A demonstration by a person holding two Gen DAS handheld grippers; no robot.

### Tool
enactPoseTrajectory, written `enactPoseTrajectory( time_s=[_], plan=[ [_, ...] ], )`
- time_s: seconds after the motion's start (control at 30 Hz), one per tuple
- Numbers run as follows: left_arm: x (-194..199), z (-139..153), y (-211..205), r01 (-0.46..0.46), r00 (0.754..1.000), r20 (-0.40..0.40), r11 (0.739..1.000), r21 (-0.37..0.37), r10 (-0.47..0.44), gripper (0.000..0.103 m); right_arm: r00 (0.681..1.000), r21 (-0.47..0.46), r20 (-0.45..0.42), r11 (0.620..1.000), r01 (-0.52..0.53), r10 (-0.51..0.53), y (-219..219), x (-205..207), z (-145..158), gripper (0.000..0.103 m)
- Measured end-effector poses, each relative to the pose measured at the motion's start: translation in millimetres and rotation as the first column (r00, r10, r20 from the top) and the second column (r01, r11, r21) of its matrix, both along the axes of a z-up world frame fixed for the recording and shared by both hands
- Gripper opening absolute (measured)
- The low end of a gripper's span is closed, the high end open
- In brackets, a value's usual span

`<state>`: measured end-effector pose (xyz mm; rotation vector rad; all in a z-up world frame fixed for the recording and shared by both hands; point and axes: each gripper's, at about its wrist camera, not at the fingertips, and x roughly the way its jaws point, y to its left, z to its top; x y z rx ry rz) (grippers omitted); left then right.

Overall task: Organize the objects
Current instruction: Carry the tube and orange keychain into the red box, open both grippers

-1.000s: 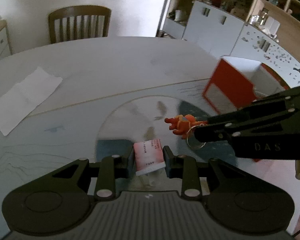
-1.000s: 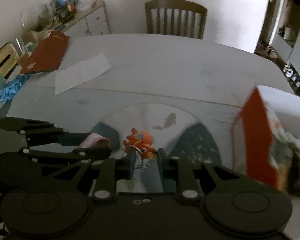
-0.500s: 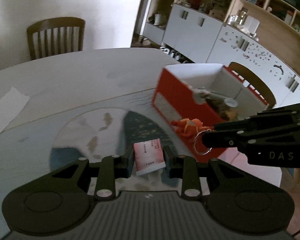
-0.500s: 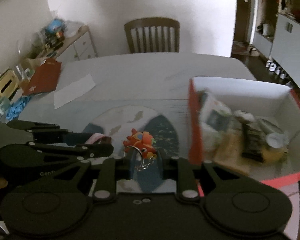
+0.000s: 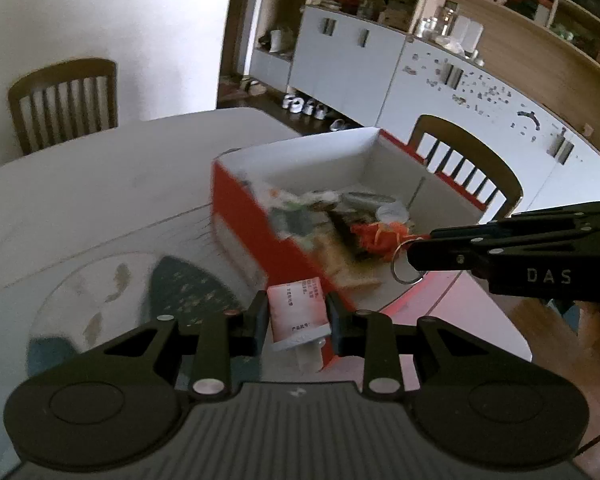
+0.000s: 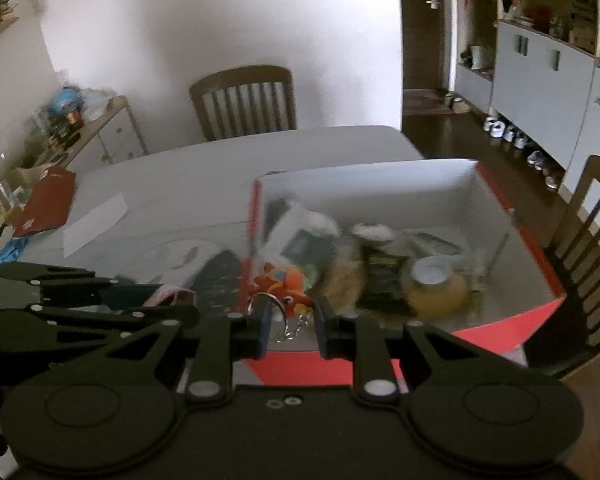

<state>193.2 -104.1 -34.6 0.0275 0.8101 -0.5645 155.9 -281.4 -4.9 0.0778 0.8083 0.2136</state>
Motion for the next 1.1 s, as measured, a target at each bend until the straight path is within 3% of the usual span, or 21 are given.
enactPoseTrajectory(
  time_s=[0.5, 0.87, 1.1],
  plan=[
    [33.9, -5.5, -93.7, 0.054, 0.999, 0.002, 0.996, 0.071, -0.054, 0.029, 0.996, -0.067, 0.024, 0.994, 0.092, -0.090, -81.7, 31.2, -14.4, 0.021],
    [72.9, -38.1, -133.8, 0.057, 0.997, -0.058, 0.980, 0.189, -0.047, 0.029, 0.994, -0.076, -0.084, 0.995, 0.061, -0.067, -101.3, 52.0, -46.9, 0.021],
    [91.2, -50.7, -144.7, 0.059, 0.995, -0.093, 0.973, 0.225, -0.039, 0.029, 0.988, -0.079, -0.152, 0.997, 0.024, -0.036, -98.2, 67.1, -59.5, 0.021]
  ],
)
